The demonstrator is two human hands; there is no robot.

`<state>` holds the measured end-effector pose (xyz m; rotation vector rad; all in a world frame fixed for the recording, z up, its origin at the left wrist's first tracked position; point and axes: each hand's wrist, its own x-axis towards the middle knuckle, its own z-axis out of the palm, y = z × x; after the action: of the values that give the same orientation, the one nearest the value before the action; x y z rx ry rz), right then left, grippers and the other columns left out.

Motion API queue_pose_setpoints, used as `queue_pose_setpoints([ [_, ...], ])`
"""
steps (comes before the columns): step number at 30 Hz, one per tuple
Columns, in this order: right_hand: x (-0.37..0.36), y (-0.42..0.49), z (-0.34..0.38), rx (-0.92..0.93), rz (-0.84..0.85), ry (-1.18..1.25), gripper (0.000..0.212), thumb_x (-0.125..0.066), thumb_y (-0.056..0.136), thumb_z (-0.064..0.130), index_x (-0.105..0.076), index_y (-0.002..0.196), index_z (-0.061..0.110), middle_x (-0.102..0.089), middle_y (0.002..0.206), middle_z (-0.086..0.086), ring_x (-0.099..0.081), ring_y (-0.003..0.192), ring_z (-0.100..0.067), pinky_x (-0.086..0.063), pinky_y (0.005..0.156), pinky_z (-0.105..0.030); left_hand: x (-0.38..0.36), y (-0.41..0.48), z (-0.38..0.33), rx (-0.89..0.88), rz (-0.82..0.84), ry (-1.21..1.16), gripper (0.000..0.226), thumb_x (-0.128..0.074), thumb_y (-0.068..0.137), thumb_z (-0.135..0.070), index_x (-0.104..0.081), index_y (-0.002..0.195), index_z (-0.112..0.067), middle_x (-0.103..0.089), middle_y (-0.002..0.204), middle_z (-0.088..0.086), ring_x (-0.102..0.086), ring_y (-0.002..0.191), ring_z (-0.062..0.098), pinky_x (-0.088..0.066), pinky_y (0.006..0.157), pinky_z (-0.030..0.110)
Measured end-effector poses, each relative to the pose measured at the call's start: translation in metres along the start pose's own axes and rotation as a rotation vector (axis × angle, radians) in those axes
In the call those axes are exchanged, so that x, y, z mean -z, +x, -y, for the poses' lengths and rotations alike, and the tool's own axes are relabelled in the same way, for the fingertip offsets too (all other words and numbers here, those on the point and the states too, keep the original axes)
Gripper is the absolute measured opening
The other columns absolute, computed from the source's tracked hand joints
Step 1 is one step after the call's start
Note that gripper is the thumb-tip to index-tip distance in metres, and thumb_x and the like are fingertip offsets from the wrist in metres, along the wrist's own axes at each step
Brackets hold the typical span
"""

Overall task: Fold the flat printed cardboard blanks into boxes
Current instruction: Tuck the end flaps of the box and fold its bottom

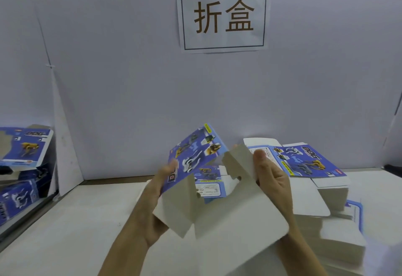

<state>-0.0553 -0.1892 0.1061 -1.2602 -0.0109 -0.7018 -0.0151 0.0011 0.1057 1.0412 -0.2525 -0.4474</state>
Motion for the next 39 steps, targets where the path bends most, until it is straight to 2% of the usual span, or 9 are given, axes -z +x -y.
queue_pose_setpoints([
  [6, -0.004, 0.003, -0.010, -0.352, 0.078, 0.299, 0.071, -0.023, 0.094, 0.065, -0.073, 0.090, 0.015, -0.074, 0.084, -0.007, -0.067, 0.070, -0.022, -0.051, 0.065, -0.031, -0.013, 0.004, 0.007, -0.546, -0.438, -0.164, 0.056, -0.071, 0.077, -0.028, -0.055, 0.130, -0.023, -0.072, 0.109, 0.003, -0.070, 0.079, 0.013, -0.056, 0.060, 0.029],
  [12, -0.011, -0.008, -0.014, -0.148, 0.054, -0.293, 0.027, -0.052, 0.099, 0.019, -0.067, 0.076, 0.016, -0.070, 0.078, -0.007, -0.072, 0.061, -0.026, -0.059, 0.051, -0.031, -0.034, 0.003, 0.020, -0.908, -0.645, -0.038, 0.083, -0.072, 0.067, -0.041, -0.029, 0.139, -0.037, -0.061, 0.123, -0.008, -0.065, 0.105, 0.007, -0.055, 0.067, 0.016],
  [16, -0.007, -0.009, -0.015, 0.006, -0.018, -0.851, 0.034, -0.055, 0.098, 0.028, -0.069, 0.075, 0.008, -0.069, 0.072, -0.009, -0.066, 0.068, -0.025, -0.056, 0.069, -0.039, -0.047, 0.001, 0.034, -1.036, -0.583, 0.109, 0.099, -0.083, 0.068, -0.025, -0.022, 0.146, -0.031, -0.059, 0.120, -0.019, -0.062, 0.111, 0.007, -0.056, 0.071, 0.018],
  [18, -0.006, -0.011, -0.013, 0.083, -0.028, -1.168, 0.034, -0.048, 0.100, 0.033, -0.063, 0.080, 0.010, -0.070, 0.083, -0.006, -0.060, 0.071, -0.019, -0.049, 0.064, -0.025, -0.053, 0.000, 0.045, -1.062, -0.573, 0.211, 0.099, -0.081, 0.068, -0.021, -0.019, 0.145, -0.034, -0.056, 0.123, -0.023, -0.058, 0.117, 0.010, -0.058, 0.076, 0.024],
  [21, -0.011, -0.019, -0.017, 0.278, -0.072, -1.386, 0.027, -0.043, 0.101, 0.032, -0.056, 0.085, 0.015, -0.070, 0.089, -0.004, -0.063, 0.076, -0.020, -0.049, 0.064, -0.025, -0.065, -0.006, 0.051, -1.098, -0.579, 0.310, 0.106, -0.080, 0.063, -0.032, -0.013, 0.145, -0.033, -0.045, 0.140, -0.005, -0.050, 0.127, 0.020, -0.058, 0.084, 0.032],
  [25, -0.010, -0.012, -0.016, 0.152, -0.037, -0.669, 0.032, -0.051, 0.099, 0.021, -0.066, 0.072, 0.010, -0.069, 0.071, -0.010, -0.064, 0.071, -0.033, -0.055, 0.061, -0.041, -0.053, -0.009, 0.028, -1.099, -0.574, 0.152, 0.099, -0.076, 0.068, -0.033, -0.015, 0.145, -0.030, -0.051, 0.134, -0.008, -0.055, 0.121, 0.014, -0.057, 0.079, 0.023],
  [30, -0.008, -0.006, -0.002, -0.287, 0.283, 0.325, 0.024, -0.059, 0.082, 0.030, -0.080, 0.087, 0.021, -0.076, 0.098, -0.008, -0.073, 0.089, -0.023, -0.060, 0.067, -0.032, -0.025, -0.004, 0.003, -0.787, -0.524, -0.118, 0.084, -0.080, 0.070, -0.040, -0.031, 0.138, -0.039, -0.070, 0.112, -0.009, -0.069, 0.094, 0.005, -0.054, 0.061, 0.017],
  [34, -0.009, -0.009, -0.004, -0.335, 0.426, 0.586, 0.026, -0.057, 0.087, 0.026, -0.079, 0.096, 0.017, -0.073, 0.111, -0.009, -0.069, 0.104, -0.025, -0.057, 0.081, -0.044, -0.026, 0.004, 0.008, -0.701, -0.451, -0.184, 0.081, -0.072, 0.066, -0.035, -0.037, 0.139, -0.031, -0.073, 0.092, -0.017, -0.070, 0.077, 0.000, -0.052, 0.053, 0.016],
  [39, -0.007, -0.004, -0.002, -0.324, 0.325, 0.412, 0.027, -0.066, 0.071, 0.019, -0.076, 0.093, 0.006, -0.074, 0.101, -0.013, -0.072, 0.083, -0.024, -0.060, 0.063, -0.035, -0.028, 0.007, 0.013, -0.680, -0.454, -0.121, 0.096, -0.074, 0.054, -0.042, -0.032, 0.139, -0.034, -0.072, 0.098, -0.015, -0.069, 0.082, -0.001, -0.051, 0.054, 0.012],
])
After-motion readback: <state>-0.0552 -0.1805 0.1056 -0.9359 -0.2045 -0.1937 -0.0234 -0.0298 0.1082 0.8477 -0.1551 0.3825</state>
